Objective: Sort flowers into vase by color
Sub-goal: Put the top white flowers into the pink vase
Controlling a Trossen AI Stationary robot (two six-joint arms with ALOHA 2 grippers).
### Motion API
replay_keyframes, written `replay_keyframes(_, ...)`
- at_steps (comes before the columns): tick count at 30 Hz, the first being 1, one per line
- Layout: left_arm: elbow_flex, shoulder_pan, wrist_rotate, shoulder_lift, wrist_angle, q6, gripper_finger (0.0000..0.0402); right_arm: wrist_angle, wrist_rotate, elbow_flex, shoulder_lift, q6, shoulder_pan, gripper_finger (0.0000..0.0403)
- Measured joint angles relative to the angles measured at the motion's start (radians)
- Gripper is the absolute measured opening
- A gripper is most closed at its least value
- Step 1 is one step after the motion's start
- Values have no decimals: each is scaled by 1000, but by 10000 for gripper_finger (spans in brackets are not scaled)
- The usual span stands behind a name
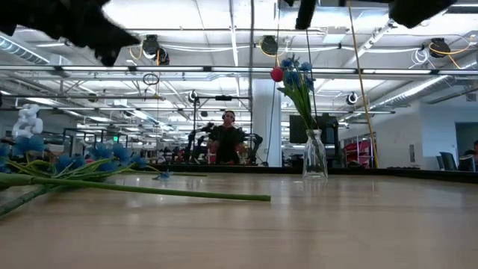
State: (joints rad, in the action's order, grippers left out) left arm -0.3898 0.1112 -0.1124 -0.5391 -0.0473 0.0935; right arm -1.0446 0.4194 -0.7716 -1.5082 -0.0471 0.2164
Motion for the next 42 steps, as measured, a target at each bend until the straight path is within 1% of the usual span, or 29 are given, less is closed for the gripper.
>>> replay_keyframes(3, -11, 0, 0, 0, 159, -73, 4, 42, -24, -89, -18, -52, -42, 4)
replay_keyframes(6, -35, 0, -15, -4, 270, -97, 4, 141, -140, -199, -43, -69, -90, 4)
replay_keyframes(10, -88, 0, -77, -11, 279, -101, 4, 299, -256, -375, -101, -70, -140, 4)
replay_keyframes(12, -108, 0, -92, -20, 269, -102, 9, 346, -326, -465, -148, -76, -161, 4)
replay_keyframes(15, -134, 0, -91, -42, 247, -104, 31, 388, -418, -591, -228, -77, -188, 4)
replay_keyframes(19, -144, 0, -74, -63, 232, -103, 72, 467, -499, -722, -323, -67, -209, 4)
replay_keyframes(23, -144, 0, -72, -63, 217, -102, 109, 507, -504, -804, -393, -69, -211, 4)
replay_keyframes(26, -144, 0, -72, -64, 217, -100, 125, 505, -506, -847, -426, -71, -214, 4)
replay_keyframes(37, -144, 0, -74, -64, 216, -100, 130, 526, -508, -864, -442, -89, -237, 4)
replay_keyframes(42, -144, 0, -92, -48, 189, -111, 130, 609, -498, -864, -441, -47, -247, 4)
